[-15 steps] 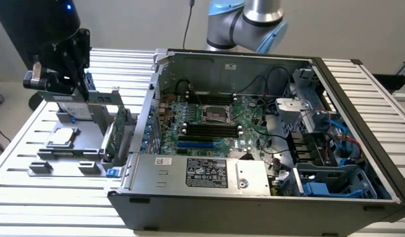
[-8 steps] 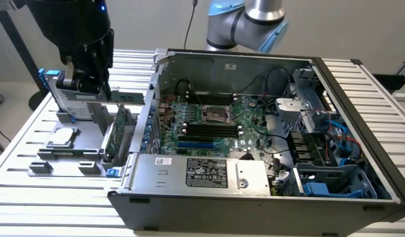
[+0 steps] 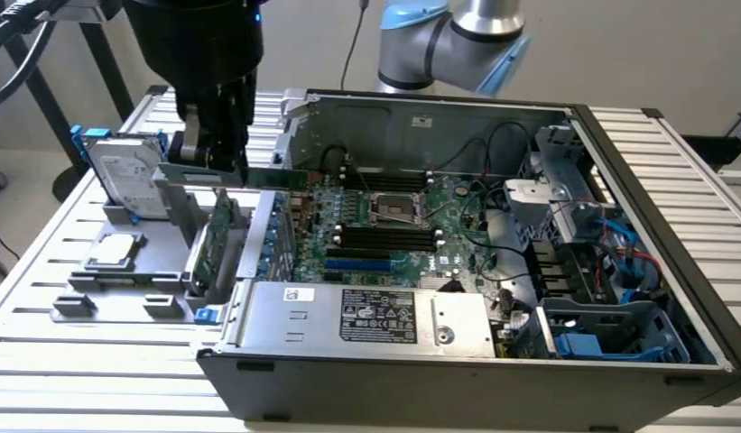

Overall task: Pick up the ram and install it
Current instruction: 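Pick up the ram and move it above insertion slot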

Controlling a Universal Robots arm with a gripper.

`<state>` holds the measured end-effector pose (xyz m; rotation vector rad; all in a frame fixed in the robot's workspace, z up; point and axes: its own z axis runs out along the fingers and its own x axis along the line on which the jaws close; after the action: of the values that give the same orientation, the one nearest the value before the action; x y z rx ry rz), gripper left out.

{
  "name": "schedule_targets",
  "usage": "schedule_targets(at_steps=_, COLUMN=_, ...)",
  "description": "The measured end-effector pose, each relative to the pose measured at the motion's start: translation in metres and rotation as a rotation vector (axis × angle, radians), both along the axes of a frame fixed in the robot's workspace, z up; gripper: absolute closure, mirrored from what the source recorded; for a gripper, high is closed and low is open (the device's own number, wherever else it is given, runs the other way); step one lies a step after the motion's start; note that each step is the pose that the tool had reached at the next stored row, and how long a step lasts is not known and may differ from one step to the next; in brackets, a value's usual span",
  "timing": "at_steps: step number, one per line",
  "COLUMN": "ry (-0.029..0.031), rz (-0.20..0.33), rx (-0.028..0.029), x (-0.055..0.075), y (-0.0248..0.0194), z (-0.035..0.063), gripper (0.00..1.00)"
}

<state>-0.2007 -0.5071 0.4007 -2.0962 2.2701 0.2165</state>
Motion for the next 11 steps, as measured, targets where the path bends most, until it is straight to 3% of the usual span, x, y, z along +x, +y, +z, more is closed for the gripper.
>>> schedule_targets(at_steps=11, ry=0.0008, rz=0.000, rx=0.0016, x=0.050, y=0.0012, z=0.0000, gripper=0.86)
